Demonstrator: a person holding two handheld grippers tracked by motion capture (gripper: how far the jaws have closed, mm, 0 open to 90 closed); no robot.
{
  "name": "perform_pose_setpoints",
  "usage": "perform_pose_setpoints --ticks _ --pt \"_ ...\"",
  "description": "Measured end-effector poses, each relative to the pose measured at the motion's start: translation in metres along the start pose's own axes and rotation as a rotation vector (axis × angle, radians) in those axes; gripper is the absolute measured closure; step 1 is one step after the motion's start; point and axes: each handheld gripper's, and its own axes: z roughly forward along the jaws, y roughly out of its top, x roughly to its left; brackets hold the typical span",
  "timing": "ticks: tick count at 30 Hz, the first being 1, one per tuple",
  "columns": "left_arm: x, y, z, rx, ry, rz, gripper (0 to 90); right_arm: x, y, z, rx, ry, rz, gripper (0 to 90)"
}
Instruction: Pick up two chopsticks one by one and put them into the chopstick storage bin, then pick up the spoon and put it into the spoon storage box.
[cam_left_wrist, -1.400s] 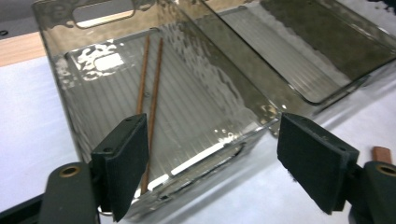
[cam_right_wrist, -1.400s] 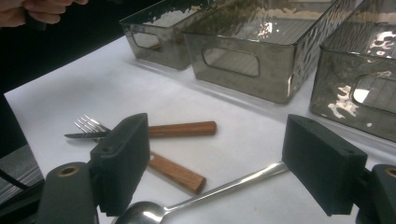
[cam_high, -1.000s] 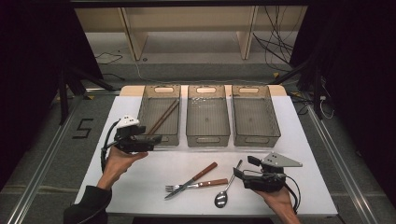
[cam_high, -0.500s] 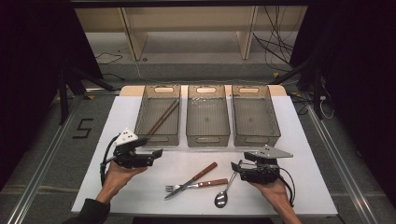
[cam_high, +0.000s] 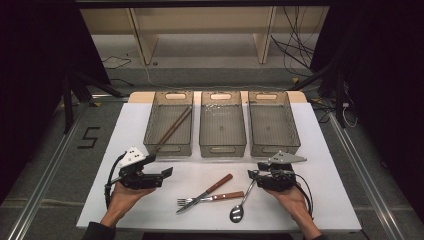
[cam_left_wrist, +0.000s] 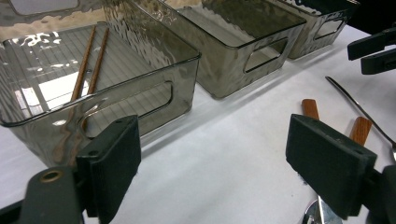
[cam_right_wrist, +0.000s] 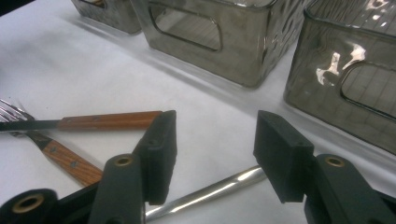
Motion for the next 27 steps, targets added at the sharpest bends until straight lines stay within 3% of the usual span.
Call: perform_pose_setpoints --ticks 27 --pt "-0.009 -0.015 -0.006 -0.013 -0.023 0.002 17.7 -0.008 0.002 0.019 0.085 -0.022 -0.032 87.4"
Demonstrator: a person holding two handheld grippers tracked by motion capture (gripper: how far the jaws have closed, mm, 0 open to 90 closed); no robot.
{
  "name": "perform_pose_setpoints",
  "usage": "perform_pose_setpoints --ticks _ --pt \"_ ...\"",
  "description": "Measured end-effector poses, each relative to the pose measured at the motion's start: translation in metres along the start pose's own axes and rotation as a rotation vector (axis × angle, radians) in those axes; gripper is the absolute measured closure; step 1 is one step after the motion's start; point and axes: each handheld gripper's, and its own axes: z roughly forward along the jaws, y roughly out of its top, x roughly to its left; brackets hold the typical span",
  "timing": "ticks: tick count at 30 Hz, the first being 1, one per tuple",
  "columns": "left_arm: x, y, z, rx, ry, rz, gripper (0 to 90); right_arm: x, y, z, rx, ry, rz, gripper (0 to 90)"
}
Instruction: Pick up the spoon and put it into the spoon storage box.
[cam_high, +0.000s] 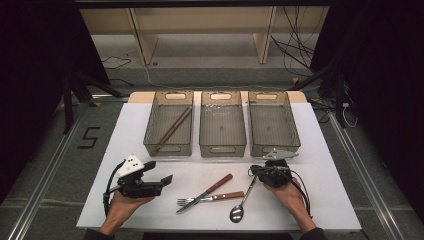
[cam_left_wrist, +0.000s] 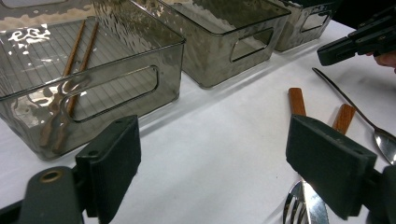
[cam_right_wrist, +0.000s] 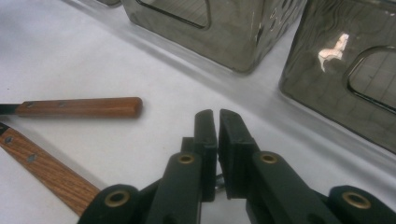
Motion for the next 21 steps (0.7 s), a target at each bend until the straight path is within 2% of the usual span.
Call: perform_pose_setpoints --ticks 4,14,21 --pt "0.000 0.000 0.001 0.001 -0.001 0.004 17.7 -0.001 0.000 0.006 0.026 -0.001 -0.011 89.8" --pt "-0.002 0.000 0.000 -0.009 -0.007 0.016 17.7 -0.002 0.000 0.009 0.048 0.000 -0.021 90.0" --pt "-0.002 -0.002 -0.002 -0.021 -0.010 0.015 17.7 -0.001 -0.001 0.014 0.086 -0.011 -0.025 90.0"
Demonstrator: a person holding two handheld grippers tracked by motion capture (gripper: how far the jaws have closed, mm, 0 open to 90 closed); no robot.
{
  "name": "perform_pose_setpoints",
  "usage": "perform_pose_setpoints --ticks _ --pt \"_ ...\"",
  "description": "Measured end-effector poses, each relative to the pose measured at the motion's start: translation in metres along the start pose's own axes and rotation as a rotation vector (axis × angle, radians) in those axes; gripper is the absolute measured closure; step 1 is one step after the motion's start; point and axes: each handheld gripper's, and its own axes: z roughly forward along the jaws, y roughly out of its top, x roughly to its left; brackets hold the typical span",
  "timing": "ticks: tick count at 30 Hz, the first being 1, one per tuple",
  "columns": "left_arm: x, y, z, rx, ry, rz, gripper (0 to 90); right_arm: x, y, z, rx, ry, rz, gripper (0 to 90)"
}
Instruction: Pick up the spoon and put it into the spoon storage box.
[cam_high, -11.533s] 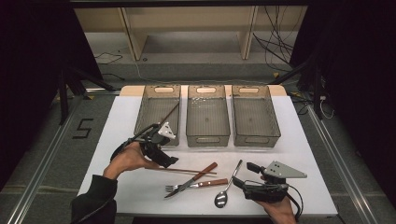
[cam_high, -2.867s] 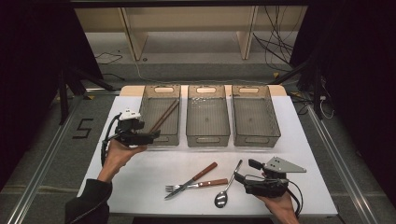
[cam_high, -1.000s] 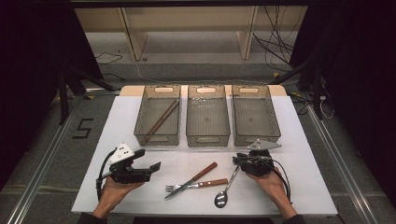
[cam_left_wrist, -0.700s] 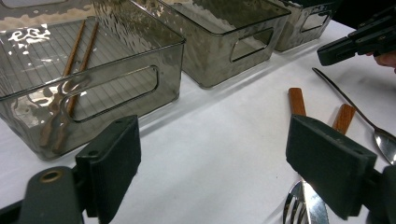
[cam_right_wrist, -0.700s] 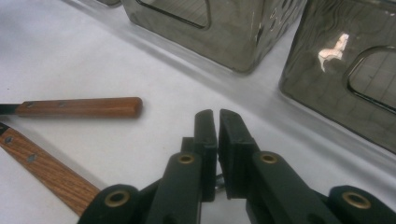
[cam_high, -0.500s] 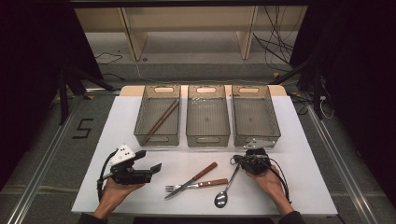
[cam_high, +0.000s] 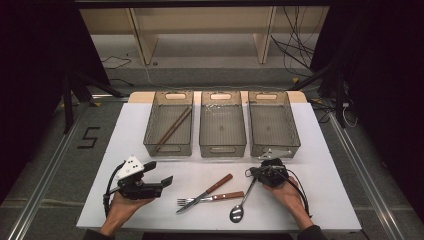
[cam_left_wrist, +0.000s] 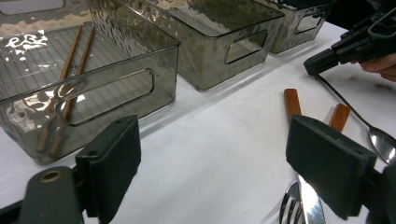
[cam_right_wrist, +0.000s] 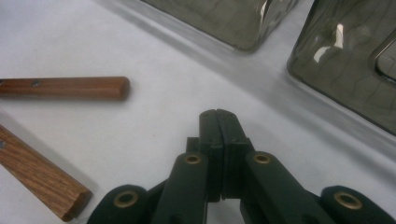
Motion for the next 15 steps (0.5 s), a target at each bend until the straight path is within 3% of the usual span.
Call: perform_pose_setpoints --ticks 7,15 --pt "0.000 -0.001 0.001 0.010 0.002 0.012 17.7 0.000 -0.001 0.000 0.027 -0.011 -0.003 90.0" --pt "0.000 -0.002 0.001 0.006 0.001 0.014 17.7 -0.002 -0.010 -0.015 0.082 -0.030 -0.002 90.0"
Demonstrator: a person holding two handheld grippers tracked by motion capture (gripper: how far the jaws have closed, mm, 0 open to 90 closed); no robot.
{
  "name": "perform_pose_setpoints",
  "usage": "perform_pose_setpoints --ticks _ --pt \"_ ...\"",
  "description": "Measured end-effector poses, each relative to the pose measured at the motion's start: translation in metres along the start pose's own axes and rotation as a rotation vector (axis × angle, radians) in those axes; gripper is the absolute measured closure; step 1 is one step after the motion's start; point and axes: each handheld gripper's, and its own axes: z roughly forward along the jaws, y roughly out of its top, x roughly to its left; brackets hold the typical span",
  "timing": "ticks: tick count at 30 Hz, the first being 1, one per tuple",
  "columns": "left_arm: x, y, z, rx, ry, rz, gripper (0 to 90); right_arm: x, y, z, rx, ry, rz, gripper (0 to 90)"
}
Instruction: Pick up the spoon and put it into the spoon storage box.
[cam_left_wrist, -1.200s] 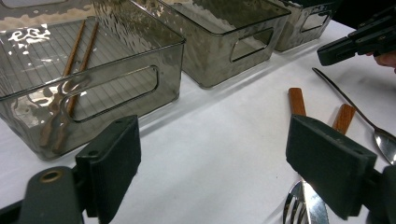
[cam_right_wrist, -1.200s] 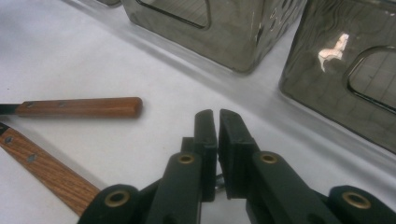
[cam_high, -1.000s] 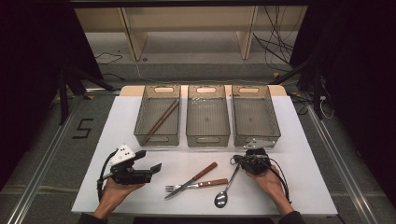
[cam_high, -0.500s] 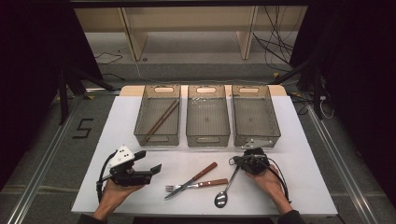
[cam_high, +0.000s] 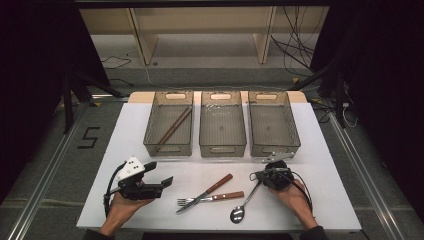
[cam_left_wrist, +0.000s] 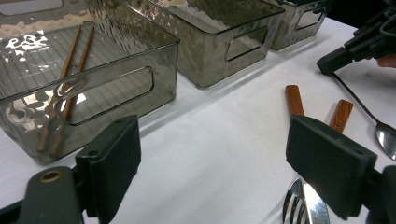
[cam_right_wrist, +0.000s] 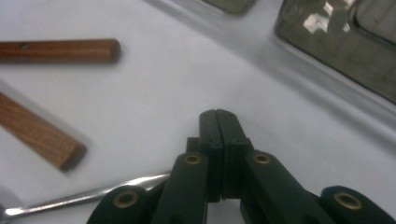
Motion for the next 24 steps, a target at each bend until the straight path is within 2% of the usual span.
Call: perform_pose_setpoints --ticks 5,18,24 --pt "0.000 0.000 0.000 0.000 -0.002 0.002 17.7 0.001 -0.009 -0.009 0.017 0.002 0.007 90.0" --pt "-0.002 0.000 0.001 0.003 -0.004 0.005 17.7 0.003 -0.039 -0.042 0.066 -0.033 0.024 90.0" --pt "-0.002 0.000 0.001 0.003 -0.003 0.011 17.7 0.005 -0.046 -0.050 0.076 -0.033 0.028 89.8"
